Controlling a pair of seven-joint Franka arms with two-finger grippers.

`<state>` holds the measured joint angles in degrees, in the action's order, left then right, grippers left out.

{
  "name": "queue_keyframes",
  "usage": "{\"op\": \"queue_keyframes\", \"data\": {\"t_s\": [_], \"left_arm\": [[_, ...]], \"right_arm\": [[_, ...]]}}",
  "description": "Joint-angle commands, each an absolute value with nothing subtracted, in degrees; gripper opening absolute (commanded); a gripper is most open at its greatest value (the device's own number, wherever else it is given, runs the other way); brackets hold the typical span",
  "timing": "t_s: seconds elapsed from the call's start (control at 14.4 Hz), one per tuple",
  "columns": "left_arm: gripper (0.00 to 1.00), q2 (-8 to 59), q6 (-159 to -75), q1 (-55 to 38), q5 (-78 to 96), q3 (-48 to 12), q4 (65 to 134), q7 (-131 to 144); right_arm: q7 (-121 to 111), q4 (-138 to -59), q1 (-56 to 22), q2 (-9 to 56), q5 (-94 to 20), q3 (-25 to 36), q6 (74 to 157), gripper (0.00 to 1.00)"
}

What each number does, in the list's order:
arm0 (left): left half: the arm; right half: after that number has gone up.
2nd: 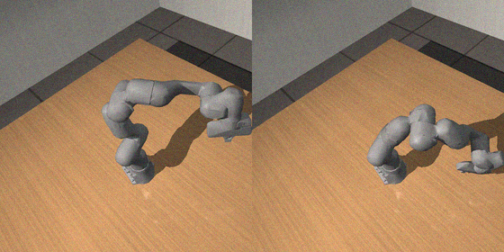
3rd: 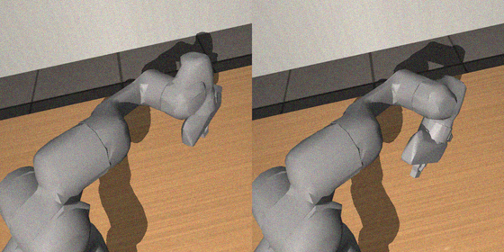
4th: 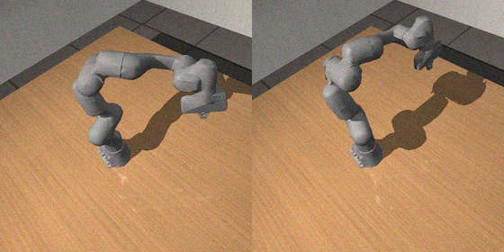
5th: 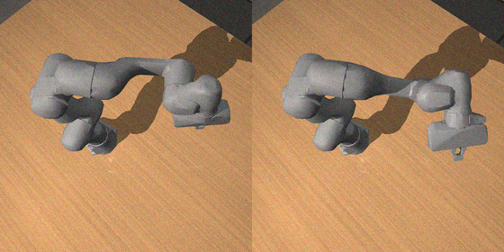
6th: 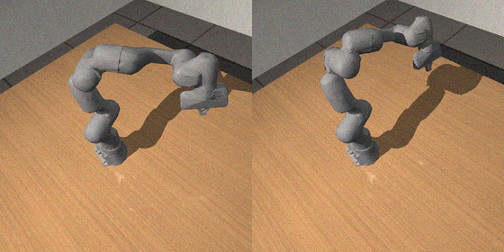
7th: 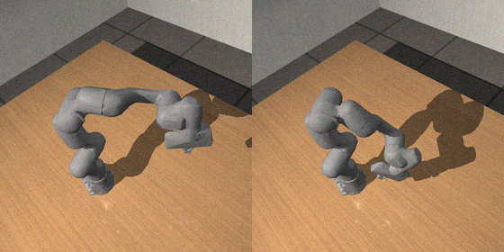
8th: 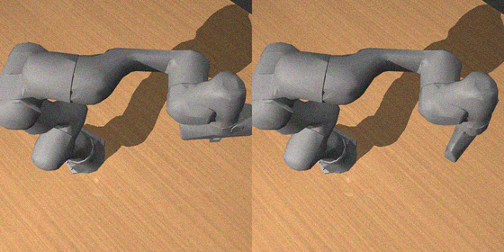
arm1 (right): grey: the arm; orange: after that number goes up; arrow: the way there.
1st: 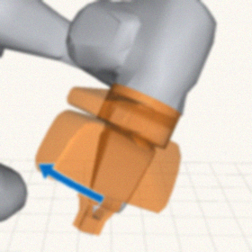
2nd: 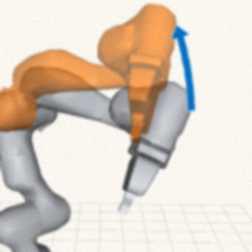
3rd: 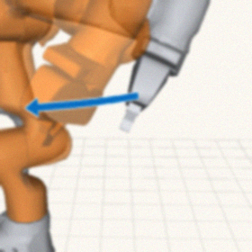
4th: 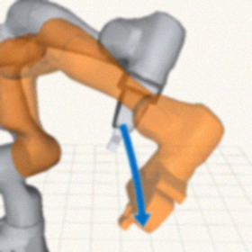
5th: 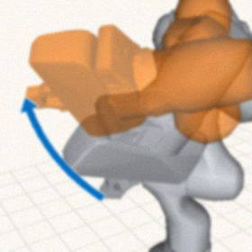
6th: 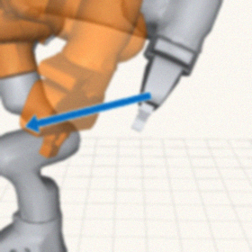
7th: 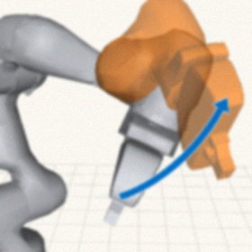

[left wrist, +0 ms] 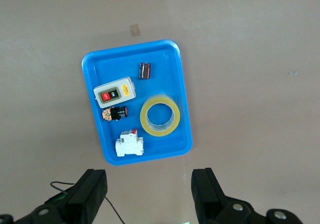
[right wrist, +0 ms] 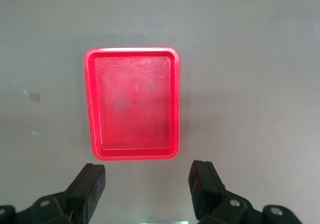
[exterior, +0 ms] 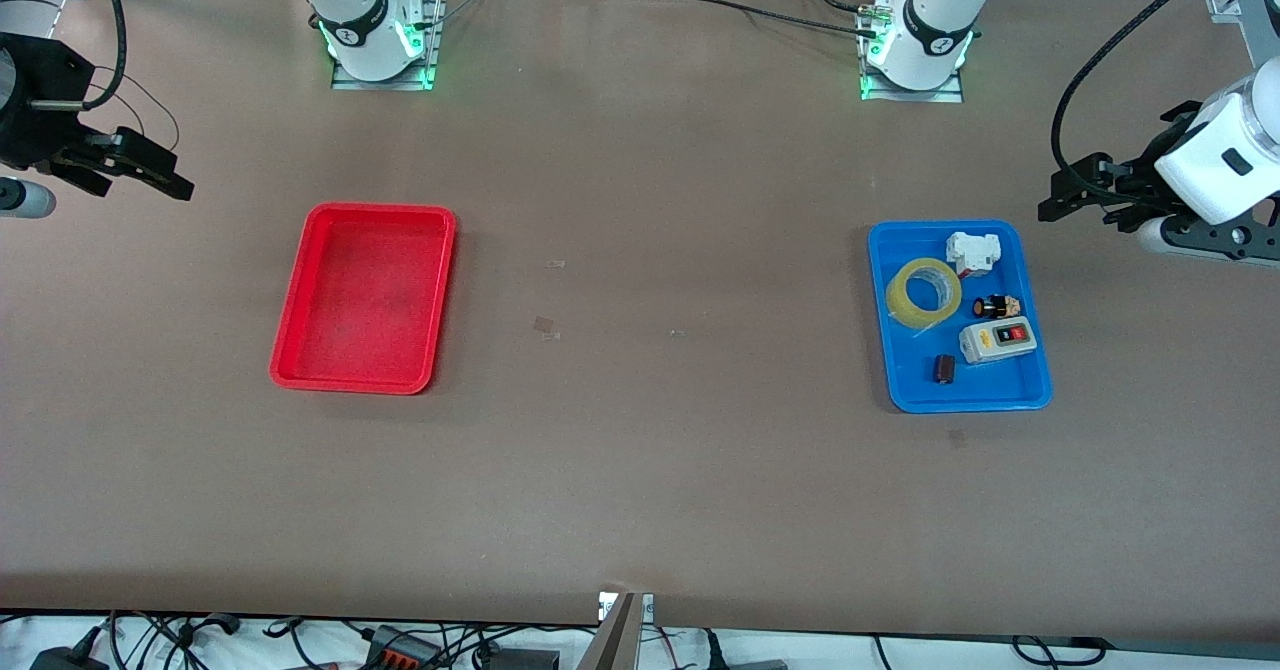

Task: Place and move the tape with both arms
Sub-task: 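Reach the left gripper toward the yellow tape roll in the blue tray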

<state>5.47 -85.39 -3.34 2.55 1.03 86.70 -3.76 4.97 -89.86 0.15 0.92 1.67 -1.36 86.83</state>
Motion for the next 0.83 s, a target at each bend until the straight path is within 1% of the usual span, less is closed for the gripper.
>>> {"op": "queue_keyframes", "data": {"t_s": [0.0,0.21,0.42,0.76], "left_arm": [[1.0,3.96,-85.17,-3.6,2.37,0.79,88.07,-3.78],[1.0,4.04,-85.17,-3.6,2.37,0.7,88.07,-3.78],[1.0,5.62,-85.43,-3.6,2.37,0.79,86.49,-3.78],[1.0,8.61,-85.69,-2.73,2.55,1.41,86.13,0.85]], "right_arm": [[3.43,-88.86,0.53,0.7,1.05,-1.23,85.61,0.98],[3.16,-88.86,0.44,0.7,1.49,-1.32,85.61,0.98],[3.16,-88.86,0.35,0.7,1.49,-1.32,85.61,0.98],[3.25,-88.86,0.35,0.7,1.49,-1.41,85.61,0.98]]}}
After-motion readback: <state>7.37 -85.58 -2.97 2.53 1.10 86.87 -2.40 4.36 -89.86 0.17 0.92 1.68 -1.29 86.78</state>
